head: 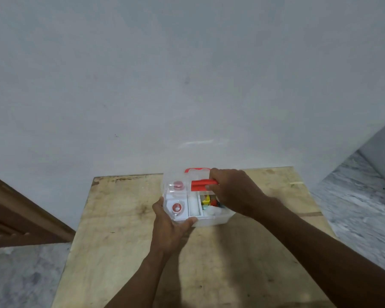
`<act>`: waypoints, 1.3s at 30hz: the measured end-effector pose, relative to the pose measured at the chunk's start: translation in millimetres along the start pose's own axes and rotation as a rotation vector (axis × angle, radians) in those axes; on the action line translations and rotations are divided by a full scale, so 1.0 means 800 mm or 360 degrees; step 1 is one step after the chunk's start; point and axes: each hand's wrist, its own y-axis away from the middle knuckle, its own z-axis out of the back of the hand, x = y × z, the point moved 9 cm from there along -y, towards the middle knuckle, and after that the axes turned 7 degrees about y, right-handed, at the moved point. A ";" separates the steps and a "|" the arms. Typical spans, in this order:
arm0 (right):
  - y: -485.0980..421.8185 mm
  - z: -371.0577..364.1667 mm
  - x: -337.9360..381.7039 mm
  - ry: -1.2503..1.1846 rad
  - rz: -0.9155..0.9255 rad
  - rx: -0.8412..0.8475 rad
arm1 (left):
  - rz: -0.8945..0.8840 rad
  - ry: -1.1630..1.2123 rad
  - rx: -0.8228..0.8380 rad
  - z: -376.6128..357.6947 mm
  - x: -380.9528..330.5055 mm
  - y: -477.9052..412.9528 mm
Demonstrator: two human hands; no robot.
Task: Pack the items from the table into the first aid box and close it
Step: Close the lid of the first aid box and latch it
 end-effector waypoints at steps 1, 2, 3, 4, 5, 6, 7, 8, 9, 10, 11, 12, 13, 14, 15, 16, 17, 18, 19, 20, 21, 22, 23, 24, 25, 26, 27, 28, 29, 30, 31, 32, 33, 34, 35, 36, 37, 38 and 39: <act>0.005 -0.005 0.004 0.0042 0.0012 0.0040 | 0.0007 0.0000 -0.0036 0.001 0.000 0.003; 0.012 -0.011 0.007 0.0058 0.0012 0.0073 | 0.0012 -0.0003 -0.0081 0.003 0.000 0.005; 0.018 -0.017 0.010 0.0063 0.0005 0.0090 | 0.0016 -0.0005 -0.0121 0.005 0.000 0.008; 0.024 -0.022 0.014 0.0079 -0.0002 0.0094 | 0.0015 -0.0010 -0.0145 0.007 0.001 0.010; 0.029 -0.028 0.018 0.0090 -0.0005 0.0093 | 0.0006 -0.0018 -0.0159 0.007 0.001 0.011; 0.034 -0.034 0.022 0.0097 -0.0002 0.0086 | -0.0011 -0.0025 -0.0155 0.007 -0.001 0.012; 0.039 -0.040 0.026 0.0094 -0.0001 0.0077 | -0.0027 -0.0030 -0.0144 0.007 -0.002 0.012; 0.044 -0.047 0.028 0.0094 -0.0010 0.0076 | -0.0045 -0.0035 -0.0129 0.007 -0.005 0.012; 0.048 -0.055 0.031 0.0105 -0.0017 0.0078 | -0.0057 -0.0035 -0.0117 0.007 -0.007 0.012; 0.051 -0.061 0.033 0.0137 -0.0016 0.0080 | -0.0060 -0.0030 -0.0098 0.007 -0.006 0.012; 0.053 -0.068 0.035 0.0186 -0.0013 0.0071 | -0.0061 -0.0027 -0.0078 0.007 -0.006 0.012; 0.054 -0.071 0.034 0.0220 -0.0021 0.0041 | -0.0057 -0.0040 -0.0060 0.008 -0.005 0.011; 0.055 -0.072 0.034 0.0231 -0.0029 -0.0004 | -0.0044 -0.0055 -0.0044 0.009 -0.003 0.010; 0.056 -0.073 0.032 0.0229 -0.0037 -0.0039 | -0.0022 -0.0059 -0.0031 0.010 -0.001 0.009; 0.057 -0.075 0.032 0.0236 -0.0037 -0.0071 | 0.0001 -0.0056 -0.0025 0.011 0.001 0.008; 0.059 -0.076 0.033 0.0241 -0.0038 -0.0082 | 0.0010 -0.0047 -0.0016 0.012 0.001 0.008; 0.061 -0.079 0.033 0.0247 -0.0037 -0.0088 | 0.0006 -0.0043 -0.0005 0.012 0.001 0.007; 0.063 -0.083 0.033 0.0252 -0.0036 -0.0086 | -0.0016 -0.0049 0.0009 0.012 0.000 0.007; 0.065 -0.088 0.032 0.0251 -0.0037 -0.0082 | -0.0050 -0.0061 0.0028 0.011 -0.001 0.007; 0.067 -0.092 0.032 0.0237 -0.0037 -0.0075 | -0.0085 -0.0078 0.0048 0.010 -0.003 0.008; 0.070 -0.095 0.031 0.0215 -0.0023 -0.0068 | -0.0106 -0.0098 0.0064 0.010 -0.003 0.007; 0.073 -0.099 0.029 0.0191 -0.0003 -0.0042 | -0.0119 -0.0114 0.0077 0.010 -0.002 0.007; 0.077 -0.103 0.028 0.0165 0.0024 -0.0001 | -0.0130 -0.0127 0.0088 0.010 0.000 0.006; 0.080 -0.105 0.027 0.0124 0.0060 0.0053 | -0.0163 -0.0141 0.0094 0.011 -0.002 0.006; 0.083 -0.104 0.026 0.0067 0.0098 0.0108 | -0.0204 -0.0157 0.0094 0.012 -0.006 0.006; 0.084 -0.101 0.023 0.0001 0.0127 0.0154 | -0.0249 -0.0164 0.0107 0.011 -0.013 0.008; 0.085 -0.097 0.019 -0.0085 0.0132 0.0194 | -0.0293 -0.0149 0.0126 0.009 -0.021 0.011; 0.084 -0.091 0.014 -0.0196 0.0121 0.0212 | -0.0327 -0.0139 0.0132 0.010 -0.030 0.015; 0.083 -0.087 0.008 -0.0313 0.0094 0.0228 | -0.0374 -0.0155 0.0122 0.012 -0.041 0.020; 0.080 -0.082 0.002 -0.0418 0.0070 0.0206 | -0.0417 -0.0200 0.0112 0.014 -0.049 0.025; 0.078 -0.076 -0.004 -0.0482 0.0040 0.0126 | -0.0451 -0.0259 0.0107 0.016 -0.051 0.027; 0.076 -0.069 -0.012 -0.0475 -0.0002 -0.0016 | -0.0468 -0.0338 0.0107 0.017 -0.048 0.026; 0.076 -0.066 -0.021 -0.0445 -0.0068 -0.0161 | -0.0478 -0.0438 0.0111 0.018 -0.043 0.023; 0.078 -0.066 -0.030 -0.0432 -0.0151 -0.0269 | -0.0497 -0.0528 0.0125 0.016 -0.042 0.021; 0.080 -0.071 -0.038 -0.0443 -0.0237 -0.0314 | -0.0508 -0.0610 0.0146 0.013 -0.039 0.020; 0.082 -0.080 -0.043 -0.0449 -0.0300 -0.0300 | -0.0497 -0.0690 0.0167 0.009 -0.038 0.019; 0.083 -0.093 -0.044 -0.0431 -0.0329 -0.0243 | -0.0458 -0.0767 0.0183 0.006 -0.035 0.018; 0.085 -0.106 -0.043 -0.0389 -0.0325 -0.0196 | -0.0416 -0.0824 0.0190 0.005 -0.032 0.018; 0.087 -0.117 -0.043 -0.0341 -0.0307 -0.0180 | -0.0396 -0.0857 0.0190 0.004 -0.030 0.017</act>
